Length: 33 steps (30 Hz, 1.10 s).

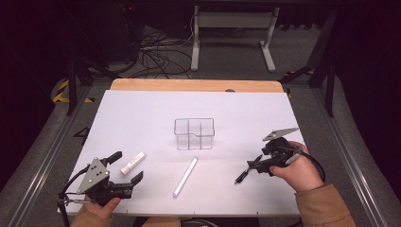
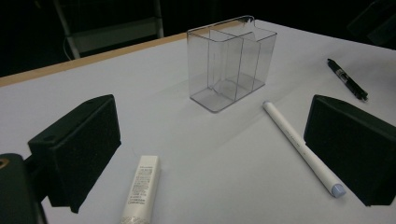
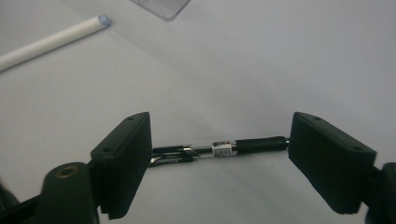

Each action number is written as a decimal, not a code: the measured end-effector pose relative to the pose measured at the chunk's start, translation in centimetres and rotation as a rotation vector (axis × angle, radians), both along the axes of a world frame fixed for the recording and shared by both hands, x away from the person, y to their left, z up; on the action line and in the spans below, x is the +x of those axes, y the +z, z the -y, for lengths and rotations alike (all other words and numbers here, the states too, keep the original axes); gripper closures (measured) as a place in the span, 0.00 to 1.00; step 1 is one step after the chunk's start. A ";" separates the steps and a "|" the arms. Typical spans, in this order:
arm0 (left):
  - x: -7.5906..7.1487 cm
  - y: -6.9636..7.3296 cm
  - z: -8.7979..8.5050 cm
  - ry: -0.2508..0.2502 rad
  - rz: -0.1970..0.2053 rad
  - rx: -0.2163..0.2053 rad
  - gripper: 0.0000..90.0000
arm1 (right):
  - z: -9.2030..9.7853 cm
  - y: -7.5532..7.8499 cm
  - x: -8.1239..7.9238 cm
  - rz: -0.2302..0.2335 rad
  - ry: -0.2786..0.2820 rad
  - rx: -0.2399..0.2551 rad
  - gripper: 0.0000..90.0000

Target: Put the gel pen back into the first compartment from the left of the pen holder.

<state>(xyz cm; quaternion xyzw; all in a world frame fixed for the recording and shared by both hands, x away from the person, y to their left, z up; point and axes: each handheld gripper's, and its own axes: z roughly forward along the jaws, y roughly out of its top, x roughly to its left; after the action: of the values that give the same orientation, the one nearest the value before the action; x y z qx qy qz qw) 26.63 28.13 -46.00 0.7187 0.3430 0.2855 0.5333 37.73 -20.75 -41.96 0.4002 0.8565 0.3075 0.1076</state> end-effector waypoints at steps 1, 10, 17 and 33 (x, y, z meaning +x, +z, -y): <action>0.0 0.0 0.0 0.000 -0.001 -0.001 0.05 | -0.1 0.0 0.0 0.006 -0.028 0.011 0.30; 0.0 0.0 0.0 -0.002 -0.003 -0.005 0.05 | -0.9 -0.3 0.1 -0.093 -0.207 0.059 0.38; 0.0 0.0 0.0 0.001 -0.005 -0.008 0.05 | -1.2 -0.3 0.0 -0.126 -0.335 0.074 0.49; 0.0 0.0 0.1 0.000 -0.004 -0.006 0.05 | -2.3 -1.0 0.3 -0.269 -0.653 0.118 0.61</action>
<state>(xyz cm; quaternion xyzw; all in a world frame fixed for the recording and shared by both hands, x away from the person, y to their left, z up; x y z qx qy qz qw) 26.66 28.05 -45.99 0.7178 0.3448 0.2830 0.5346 37.98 -18.44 -42.99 0.6952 0.6709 0.2504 0.0629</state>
